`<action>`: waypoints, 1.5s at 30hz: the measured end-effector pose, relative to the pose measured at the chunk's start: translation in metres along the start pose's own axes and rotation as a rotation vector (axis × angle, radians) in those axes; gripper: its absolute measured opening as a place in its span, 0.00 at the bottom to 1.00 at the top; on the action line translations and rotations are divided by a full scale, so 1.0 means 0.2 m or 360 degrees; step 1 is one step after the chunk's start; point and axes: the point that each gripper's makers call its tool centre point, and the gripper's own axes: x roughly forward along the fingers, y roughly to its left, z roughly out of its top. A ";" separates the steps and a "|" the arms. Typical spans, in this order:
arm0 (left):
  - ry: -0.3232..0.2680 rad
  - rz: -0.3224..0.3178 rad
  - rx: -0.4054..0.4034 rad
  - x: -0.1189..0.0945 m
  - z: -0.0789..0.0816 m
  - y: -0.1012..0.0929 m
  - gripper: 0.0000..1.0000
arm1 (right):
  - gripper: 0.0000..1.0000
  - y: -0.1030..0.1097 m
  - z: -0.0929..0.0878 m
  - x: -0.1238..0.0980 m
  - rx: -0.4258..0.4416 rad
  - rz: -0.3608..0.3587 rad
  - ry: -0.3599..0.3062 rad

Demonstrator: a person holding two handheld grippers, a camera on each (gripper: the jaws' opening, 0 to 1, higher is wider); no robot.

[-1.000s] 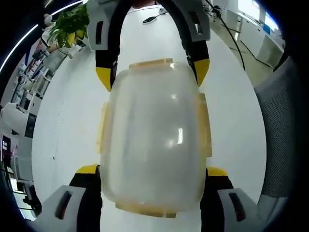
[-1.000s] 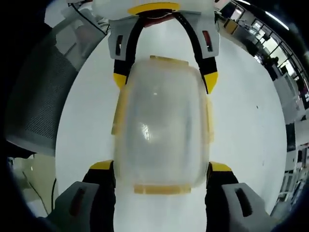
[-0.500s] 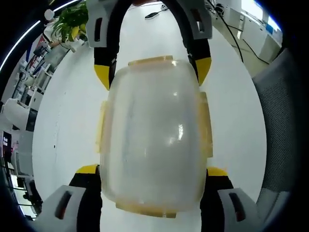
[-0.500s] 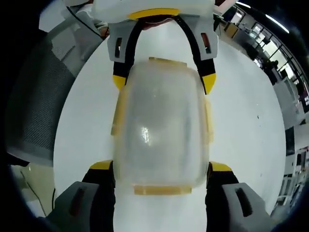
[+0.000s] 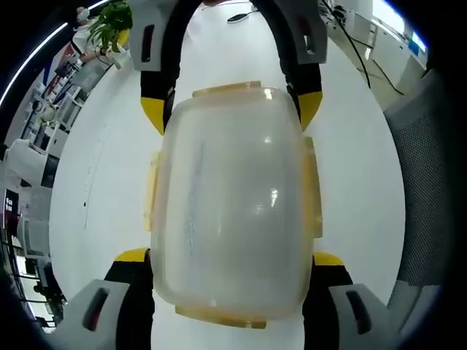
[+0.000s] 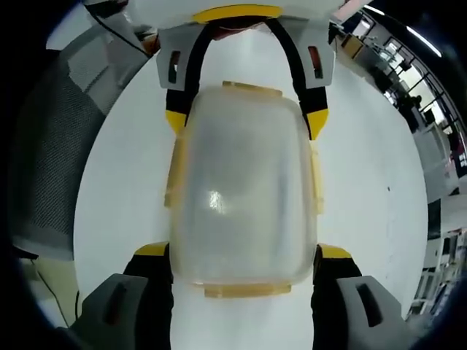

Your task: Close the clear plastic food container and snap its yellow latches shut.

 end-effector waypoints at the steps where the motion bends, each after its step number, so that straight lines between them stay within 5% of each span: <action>1: 0.0006 0.0000 0.0003 0.00 -0.01 0.01 0.82 | 0.76 -0.01 0.00 0.00 0.0001 -0.0002 0.0003; 15: 0.0036 0.0008 0.0011 0.02 -0.09 0.14 0.82 | 0.77 -0.15 0.06 0.05 0.0021 -0.0036 0.0032; 45: 0.0098 0.0019 0.0068 0.09 -0.13 0.43 0.81 | 0.77 -0.43 0.06 0.11 0.0080 -0.0063 0.0030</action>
